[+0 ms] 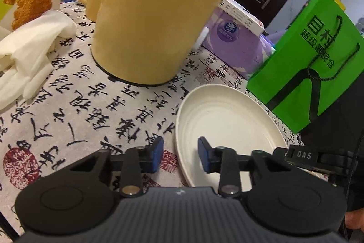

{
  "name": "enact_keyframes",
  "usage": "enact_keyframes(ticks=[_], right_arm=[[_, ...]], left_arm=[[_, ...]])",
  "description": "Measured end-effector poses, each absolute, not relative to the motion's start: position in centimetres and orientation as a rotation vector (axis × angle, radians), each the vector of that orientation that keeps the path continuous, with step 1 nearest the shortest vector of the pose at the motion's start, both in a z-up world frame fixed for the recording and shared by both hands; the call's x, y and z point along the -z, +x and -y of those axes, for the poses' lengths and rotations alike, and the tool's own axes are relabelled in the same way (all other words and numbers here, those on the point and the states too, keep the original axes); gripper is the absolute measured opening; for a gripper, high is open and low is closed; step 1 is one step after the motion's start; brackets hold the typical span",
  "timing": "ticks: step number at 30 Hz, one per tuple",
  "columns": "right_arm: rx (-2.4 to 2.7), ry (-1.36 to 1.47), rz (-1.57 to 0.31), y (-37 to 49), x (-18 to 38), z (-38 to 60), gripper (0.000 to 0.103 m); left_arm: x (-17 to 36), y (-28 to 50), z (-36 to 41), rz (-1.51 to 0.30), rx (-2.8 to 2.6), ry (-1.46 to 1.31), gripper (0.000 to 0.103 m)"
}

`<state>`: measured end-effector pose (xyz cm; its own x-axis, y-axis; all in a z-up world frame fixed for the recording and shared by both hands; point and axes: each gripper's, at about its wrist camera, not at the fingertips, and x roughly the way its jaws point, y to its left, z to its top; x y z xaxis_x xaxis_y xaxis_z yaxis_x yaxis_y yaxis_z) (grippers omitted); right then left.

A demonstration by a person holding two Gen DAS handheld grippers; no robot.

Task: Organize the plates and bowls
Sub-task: 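Close both grippers together on the rim of the cream plate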

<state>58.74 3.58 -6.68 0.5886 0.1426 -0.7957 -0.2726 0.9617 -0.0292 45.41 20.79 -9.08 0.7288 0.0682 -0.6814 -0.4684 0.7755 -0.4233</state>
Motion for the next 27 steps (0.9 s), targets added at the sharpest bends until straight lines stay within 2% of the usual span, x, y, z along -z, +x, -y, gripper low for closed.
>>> enact_keyframes(ticks=[1,6,12,27], right_arm=[[-0.245,-0.146,-0.909,58.7,6.7,-3.5,0.028],[-0.233,-0.118,-0.926,59.0,7.4,-3.0,0.025],[-0.210,-0.094,-0.908,58.7,7.6,-2.4,0.016],[-0.213,-0.068,-0.886,57.7,7.1,-2.1,0.012]], left_arm=[[9.2,45.5,-20.7,-0.700,-0.309,-0.623,0.020],[9.6,45.7,-20.8,-0.705,-0.301,-0.632,0.012],[9.6,45.8,-20.5,-0.703,-0.309,-0.599,0.012],[9.4,45.9,-20.0,-0.709,-0.339,-0.530,0.012]])
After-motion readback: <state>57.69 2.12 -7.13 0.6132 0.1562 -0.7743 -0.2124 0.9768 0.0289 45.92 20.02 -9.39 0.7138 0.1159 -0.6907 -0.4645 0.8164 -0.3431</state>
